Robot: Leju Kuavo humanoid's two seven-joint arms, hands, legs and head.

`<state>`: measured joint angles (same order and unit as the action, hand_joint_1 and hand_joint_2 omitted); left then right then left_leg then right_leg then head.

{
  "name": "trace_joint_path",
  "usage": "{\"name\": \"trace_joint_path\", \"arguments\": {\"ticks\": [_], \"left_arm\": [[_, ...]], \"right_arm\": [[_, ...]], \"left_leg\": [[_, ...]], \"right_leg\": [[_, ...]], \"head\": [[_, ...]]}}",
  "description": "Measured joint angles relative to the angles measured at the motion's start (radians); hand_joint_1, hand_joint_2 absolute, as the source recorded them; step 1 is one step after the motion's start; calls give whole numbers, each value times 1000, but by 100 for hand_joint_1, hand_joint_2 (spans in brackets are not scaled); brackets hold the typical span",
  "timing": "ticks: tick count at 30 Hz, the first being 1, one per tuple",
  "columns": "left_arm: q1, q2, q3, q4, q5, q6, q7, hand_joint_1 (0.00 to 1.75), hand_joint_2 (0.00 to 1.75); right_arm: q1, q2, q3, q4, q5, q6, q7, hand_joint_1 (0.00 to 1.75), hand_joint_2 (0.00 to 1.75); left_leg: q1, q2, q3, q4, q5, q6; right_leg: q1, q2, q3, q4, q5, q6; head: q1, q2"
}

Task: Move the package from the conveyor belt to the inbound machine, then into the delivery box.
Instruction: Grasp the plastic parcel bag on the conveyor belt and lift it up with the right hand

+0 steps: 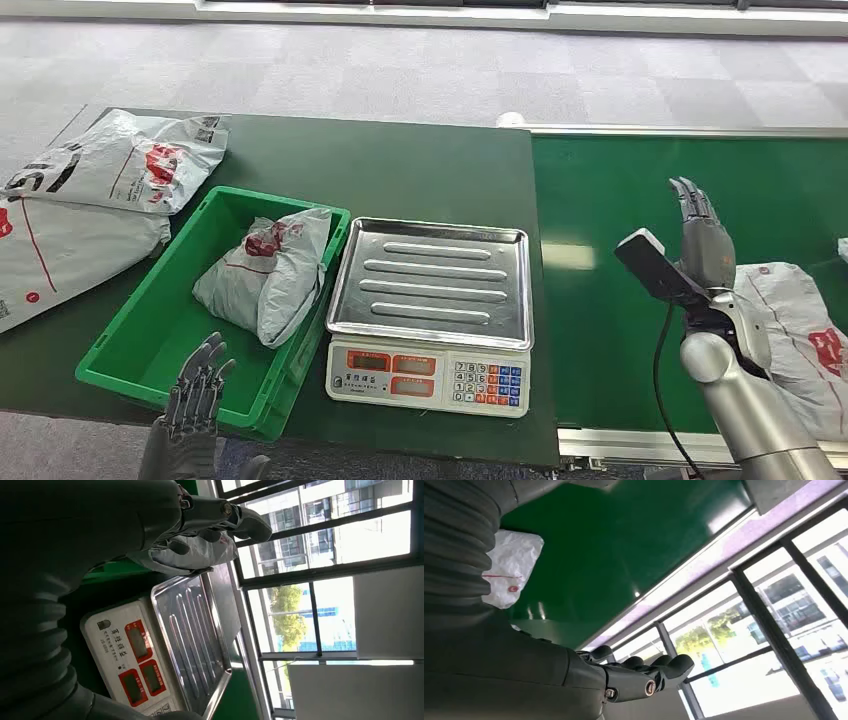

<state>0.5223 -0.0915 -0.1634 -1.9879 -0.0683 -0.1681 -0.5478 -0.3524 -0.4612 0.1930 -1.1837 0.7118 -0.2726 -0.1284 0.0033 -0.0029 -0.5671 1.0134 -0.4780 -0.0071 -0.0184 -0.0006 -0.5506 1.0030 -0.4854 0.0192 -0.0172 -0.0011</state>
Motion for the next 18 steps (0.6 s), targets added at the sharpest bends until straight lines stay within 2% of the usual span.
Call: {"name": "trace_joint_path", "arguments": {"ticks": [9,12,15,18], "left_arm": [[1,-50,53,-1,-20,-56,7,0,175],[1,-68,74,-6,-31,-84,17,0,175],[2,-86,98,-12,-37,-109,31,0,175],[4,-99,116,-17,-38,-120,38,0,175]], "right_arm": [[-74,24,-18,94,75,49,53,0,175],[-98,31,-20,134,130,111,123,0,175],[-124,34,-21,198,196,210,236,0,175],[-134,35,-21,248,226,240,273,0,175]], "left_leg": [[0,-1,0,0,1,1],[0,-1,0,0,1,1],[0,-2,-1,0,1,1],[0,-2,-1,0,1,1]], "right_leg": [[0,-2,0,0,0,0],[0,-2,0,0,0,0],[0,-2,0,0,0,0],[0,-3,0,0,0,0]], "head": [[0,0],[0,0],[0,0],[0,0]]}}
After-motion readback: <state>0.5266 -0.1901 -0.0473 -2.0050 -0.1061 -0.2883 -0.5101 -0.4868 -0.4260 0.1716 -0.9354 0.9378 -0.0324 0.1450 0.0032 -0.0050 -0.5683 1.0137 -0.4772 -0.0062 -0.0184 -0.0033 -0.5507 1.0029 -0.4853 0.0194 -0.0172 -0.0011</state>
